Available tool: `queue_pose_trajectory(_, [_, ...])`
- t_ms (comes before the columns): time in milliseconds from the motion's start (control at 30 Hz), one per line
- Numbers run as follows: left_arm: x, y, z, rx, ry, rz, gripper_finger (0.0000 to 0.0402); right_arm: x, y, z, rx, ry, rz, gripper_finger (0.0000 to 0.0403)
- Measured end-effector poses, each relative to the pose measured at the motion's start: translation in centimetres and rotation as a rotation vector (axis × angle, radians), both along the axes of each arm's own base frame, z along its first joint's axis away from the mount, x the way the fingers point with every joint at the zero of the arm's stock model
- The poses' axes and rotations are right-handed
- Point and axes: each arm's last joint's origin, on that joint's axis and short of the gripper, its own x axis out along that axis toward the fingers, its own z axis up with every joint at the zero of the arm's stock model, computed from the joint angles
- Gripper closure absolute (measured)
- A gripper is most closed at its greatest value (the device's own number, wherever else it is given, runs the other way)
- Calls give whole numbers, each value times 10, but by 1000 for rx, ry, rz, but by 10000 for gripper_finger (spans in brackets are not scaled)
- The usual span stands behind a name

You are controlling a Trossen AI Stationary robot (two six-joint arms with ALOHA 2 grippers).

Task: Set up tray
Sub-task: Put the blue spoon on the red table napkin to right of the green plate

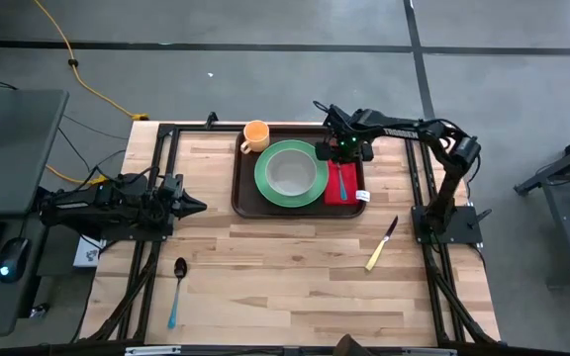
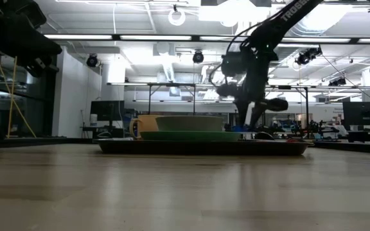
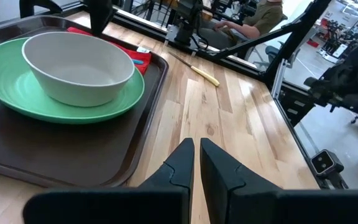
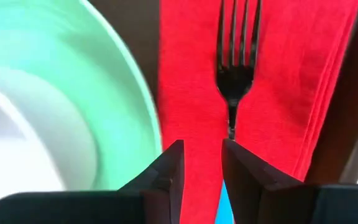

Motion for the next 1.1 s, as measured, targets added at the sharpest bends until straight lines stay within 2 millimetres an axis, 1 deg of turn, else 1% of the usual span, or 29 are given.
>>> queue_pose_trajectory(133, [0, 0, 0, -8, 0, -2, 346, -4, 3, 16, -32, -34, -1, 318])
queue_pose_trajectory(267, [0, -1, 0, -31, 0, -20, 346, -10, 7, 29, -55, -32, -6, 318])
queue_pose_trajectory(500, [0, -1, 0, -67, 1, -33, 346, -23, 22, 51, -54, -19, 7, 318])
queue_pose_trajectory(600, [0, -1, 0, -93, 2, -25, 346, -26, 29, 60, -87, -17, 13, 318])
queue_pose_trajectory(833, [0, -1, 0, -196, 5, 2, 346, -29, 44, 77, -158, -31, 46, 318])
queue_pose_trajectory(1100, [0, -1, 0, -272, 7, 21, 346, -29, 60, 89, -187, -63, 114, 318])
